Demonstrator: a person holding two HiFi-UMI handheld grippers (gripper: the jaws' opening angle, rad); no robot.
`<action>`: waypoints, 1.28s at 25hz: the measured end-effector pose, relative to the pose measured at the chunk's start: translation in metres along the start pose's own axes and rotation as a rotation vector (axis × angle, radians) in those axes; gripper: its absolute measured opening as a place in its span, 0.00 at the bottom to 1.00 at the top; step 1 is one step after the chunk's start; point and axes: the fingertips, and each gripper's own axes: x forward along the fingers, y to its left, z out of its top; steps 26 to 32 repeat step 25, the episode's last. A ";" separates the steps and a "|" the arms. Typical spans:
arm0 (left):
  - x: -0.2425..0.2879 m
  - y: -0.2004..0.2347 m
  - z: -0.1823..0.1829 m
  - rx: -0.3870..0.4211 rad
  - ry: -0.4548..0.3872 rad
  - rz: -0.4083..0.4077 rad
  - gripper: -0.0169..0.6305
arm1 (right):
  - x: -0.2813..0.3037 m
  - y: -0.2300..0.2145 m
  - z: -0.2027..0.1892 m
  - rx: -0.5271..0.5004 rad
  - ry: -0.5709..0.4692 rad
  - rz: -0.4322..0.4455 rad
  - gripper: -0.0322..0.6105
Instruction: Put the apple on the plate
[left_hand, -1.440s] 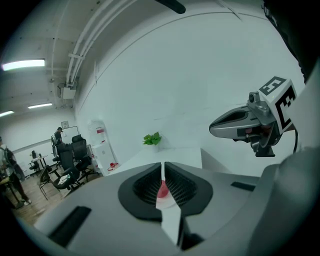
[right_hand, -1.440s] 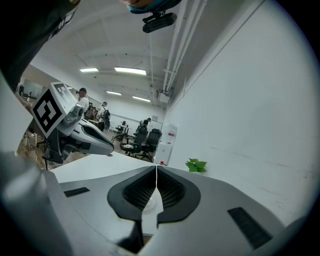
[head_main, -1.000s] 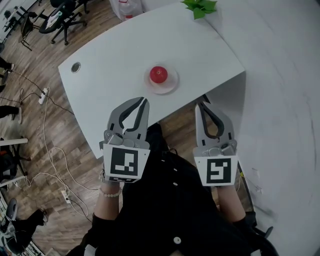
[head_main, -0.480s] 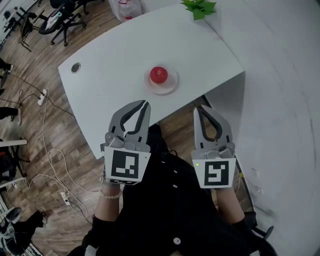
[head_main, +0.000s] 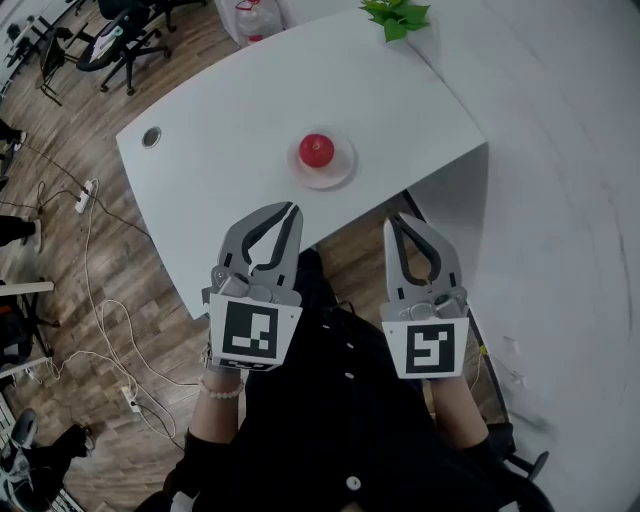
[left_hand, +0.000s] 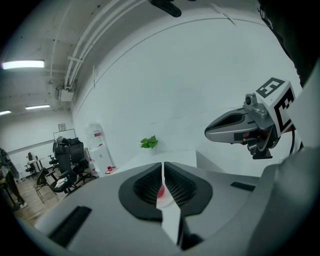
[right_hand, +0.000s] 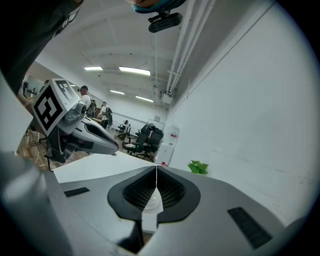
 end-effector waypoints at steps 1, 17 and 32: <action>0.000 -0.001 0.000 0.005 -0.002 -0.003 0.07 | 0.000 0.000 -0.001 0.001 0.004 0.002 0.12; -0.007 0.000 0.001 -0.061 0.003 0.019 0.07 | -0.003 0.010 0.000 -0.013 0.011 0.017 0.12; -0.011 0.001 0.001 -0.064 -0.004 0.019 0.07 | -0.006 0.016 0.004 -0.021 0.010 0.021 0.12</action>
